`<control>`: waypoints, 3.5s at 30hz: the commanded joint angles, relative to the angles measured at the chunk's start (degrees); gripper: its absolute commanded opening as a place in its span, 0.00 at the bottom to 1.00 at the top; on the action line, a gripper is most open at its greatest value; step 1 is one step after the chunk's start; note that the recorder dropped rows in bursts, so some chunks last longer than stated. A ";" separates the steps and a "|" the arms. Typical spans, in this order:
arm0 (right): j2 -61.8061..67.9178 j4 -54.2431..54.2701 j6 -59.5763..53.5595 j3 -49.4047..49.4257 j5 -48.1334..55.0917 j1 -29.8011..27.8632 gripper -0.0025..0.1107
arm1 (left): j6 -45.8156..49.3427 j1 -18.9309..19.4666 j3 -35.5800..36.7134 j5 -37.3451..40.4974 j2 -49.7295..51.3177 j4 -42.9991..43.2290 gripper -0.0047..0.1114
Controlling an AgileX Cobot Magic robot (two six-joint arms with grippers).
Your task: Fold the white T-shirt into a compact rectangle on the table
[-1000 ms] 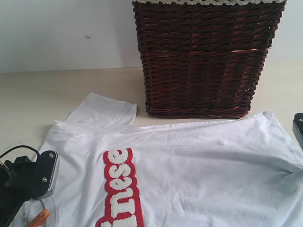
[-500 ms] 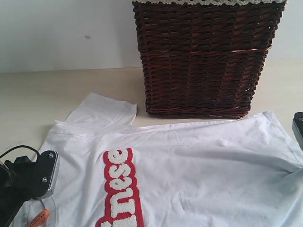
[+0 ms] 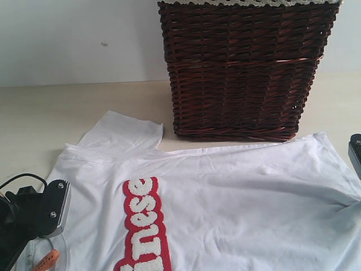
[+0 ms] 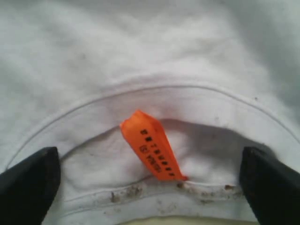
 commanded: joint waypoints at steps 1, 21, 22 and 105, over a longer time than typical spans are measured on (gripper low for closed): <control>3.70 -0.96 -0.31 1.79 1.26 0.12 0.02 | -0.16 -0.10 0.07 -1.42 0.09 -0.61 0.93; 3.70 -0.96 -0.25 1.79 1.68 0.12 0.02 | 0.90 -0.10 2.06 -3.49 5.24 -4.67 0.70; 3.70 -0.96 -0.25 1.79 1.68 0.12 0.02 | 0.90 -0.10 2.23 -3.02 5.24 -4.58 0.61; -85.28 17.05 15.95 2.49 23.52 0.12 0.02 | -21.42 -0.10 -15.27 16.70 -82.83 -11.29 0.04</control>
